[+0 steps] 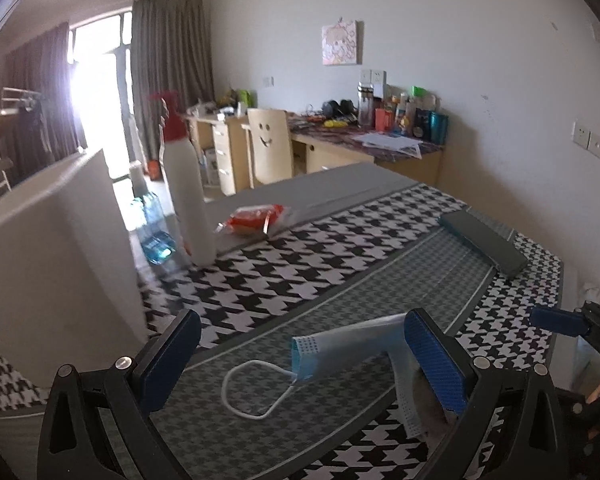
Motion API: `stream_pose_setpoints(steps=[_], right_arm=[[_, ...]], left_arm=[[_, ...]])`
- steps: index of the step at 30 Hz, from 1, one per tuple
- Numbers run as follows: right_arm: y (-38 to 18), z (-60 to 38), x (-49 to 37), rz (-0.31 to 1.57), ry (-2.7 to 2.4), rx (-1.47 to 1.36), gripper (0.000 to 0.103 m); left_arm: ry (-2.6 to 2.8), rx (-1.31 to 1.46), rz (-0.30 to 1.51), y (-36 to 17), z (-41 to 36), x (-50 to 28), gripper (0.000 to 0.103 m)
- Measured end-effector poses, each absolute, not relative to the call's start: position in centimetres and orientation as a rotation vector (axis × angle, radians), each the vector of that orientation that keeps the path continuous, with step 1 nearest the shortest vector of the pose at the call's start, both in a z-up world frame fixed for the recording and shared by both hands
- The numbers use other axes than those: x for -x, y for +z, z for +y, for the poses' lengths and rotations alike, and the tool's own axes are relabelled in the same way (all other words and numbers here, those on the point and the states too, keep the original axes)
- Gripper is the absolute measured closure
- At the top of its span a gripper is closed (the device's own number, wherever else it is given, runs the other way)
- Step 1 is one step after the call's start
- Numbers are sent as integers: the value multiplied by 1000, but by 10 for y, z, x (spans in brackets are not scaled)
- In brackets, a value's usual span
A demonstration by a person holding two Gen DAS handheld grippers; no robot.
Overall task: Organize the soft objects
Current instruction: 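Close the right tool on the grey sock while the left tool closes on the blue mask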
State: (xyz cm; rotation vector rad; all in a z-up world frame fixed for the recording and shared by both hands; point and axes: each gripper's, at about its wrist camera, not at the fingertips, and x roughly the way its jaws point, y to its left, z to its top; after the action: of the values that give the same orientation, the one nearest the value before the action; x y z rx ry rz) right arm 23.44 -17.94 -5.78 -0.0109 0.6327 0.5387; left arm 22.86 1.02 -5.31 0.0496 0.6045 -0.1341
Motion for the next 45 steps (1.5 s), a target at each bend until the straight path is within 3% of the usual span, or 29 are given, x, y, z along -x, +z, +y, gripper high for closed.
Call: stream_pose_setpoints(steps=[11,13,18,21,24,29,33,38,39,41,43,45], right_arm=[[-68,-182,-246,672,543,1,14],[-70,-182,-247,680,544,3,14],[-74,-181,-248,694,554,5,14],[-77,-177,-246,704,577,5,14],[-81,-172,-244,719,607,5,14],[-86,-165,-243,741,637,4,14],[-90,-165,-242,755,627,-8,15],[-92,-168,-241,784,625,-1,56],[-94,-168,-241,791,619,2,59],[-96,-168,-241,802,605,8,75],[-93,-169,-240,798,602,13,85],[-86,-173,-236,775,601,19,87]], left_arm=[[-175,-84,629,-71,-1,-240,6],[-195,-98,639,-73,-5,-241,12],[-200,-101,696,-84,-9,-249,42],[-221,-88,726,-88,-10,-252,66],[-239,-67,733,-89,-9,-252,82],[-265,-72,723,-90,-13,-248,91],[-274,-58,726,-90,-12,-244,92],[-272,-56,720,-88,-9,-237,92],[-269,-56,719,-88,-9,-237,93],[-264,-58,709,-86,-8,-235,93],[-254,-65,699,-85,-6,-233,93],[-242,-72,692,-84,-3,-232,93]])
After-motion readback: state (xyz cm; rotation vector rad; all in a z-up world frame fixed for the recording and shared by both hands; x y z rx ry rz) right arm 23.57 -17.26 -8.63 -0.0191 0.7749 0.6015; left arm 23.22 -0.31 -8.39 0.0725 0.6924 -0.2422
